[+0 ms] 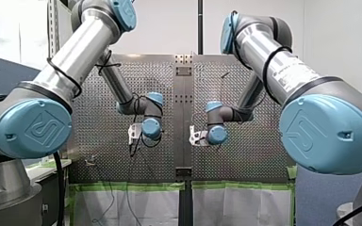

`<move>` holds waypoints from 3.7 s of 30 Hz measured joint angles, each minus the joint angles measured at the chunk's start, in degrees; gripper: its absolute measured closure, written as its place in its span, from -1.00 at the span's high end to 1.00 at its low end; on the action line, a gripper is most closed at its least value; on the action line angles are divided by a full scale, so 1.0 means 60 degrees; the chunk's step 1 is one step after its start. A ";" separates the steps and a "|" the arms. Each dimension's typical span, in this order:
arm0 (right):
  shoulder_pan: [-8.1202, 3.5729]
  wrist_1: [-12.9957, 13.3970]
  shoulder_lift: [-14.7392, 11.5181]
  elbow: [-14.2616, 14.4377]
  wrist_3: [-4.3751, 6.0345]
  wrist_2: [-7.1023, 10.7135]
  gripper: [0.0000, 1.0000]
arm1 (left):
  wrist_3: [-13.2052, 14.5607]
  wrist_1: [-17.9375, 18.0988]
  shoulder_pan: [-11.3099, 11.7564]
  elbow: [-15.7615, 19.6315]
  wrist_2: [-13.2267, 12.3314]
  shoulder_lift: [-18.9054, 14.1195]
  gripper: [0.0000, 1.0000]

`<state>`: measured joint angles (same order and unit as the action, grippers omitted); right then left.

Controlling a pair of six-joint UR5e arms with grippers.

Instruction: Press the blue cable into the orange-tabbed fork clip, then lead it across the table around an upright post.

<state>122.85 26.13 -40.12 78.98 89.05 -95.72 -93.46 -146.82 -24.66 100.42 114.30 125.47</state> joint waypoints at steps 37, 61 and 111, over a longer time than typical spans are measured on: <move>0.0145 -0.1507 -0.3741 -0.0443 0.0198 -0.0006 -1.00 | -0.0188 -0.2110 -0.0502 -0.1431 0.0587 -0.3284 -1.00; -0.0339 -0.1763 -0.5239 -0.0578 0.0354 -0.0204 -1.00 | -0.0225 -0.2596 -0.0733 -0.2745 -0.0268 -0.3221 -1.00; -0.1961 -0.2579 -0.5364 -0.0861 0.0381 -0.0153 -1.00 | -0.1073 -0.3954 -0.1849 -0.6952 -0.0418 -0.1438 -1.00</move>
<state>111.08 10.65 -72.30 73.81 91.34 -96.64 -99.90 -170.55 -35.76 58.71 111.79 116.84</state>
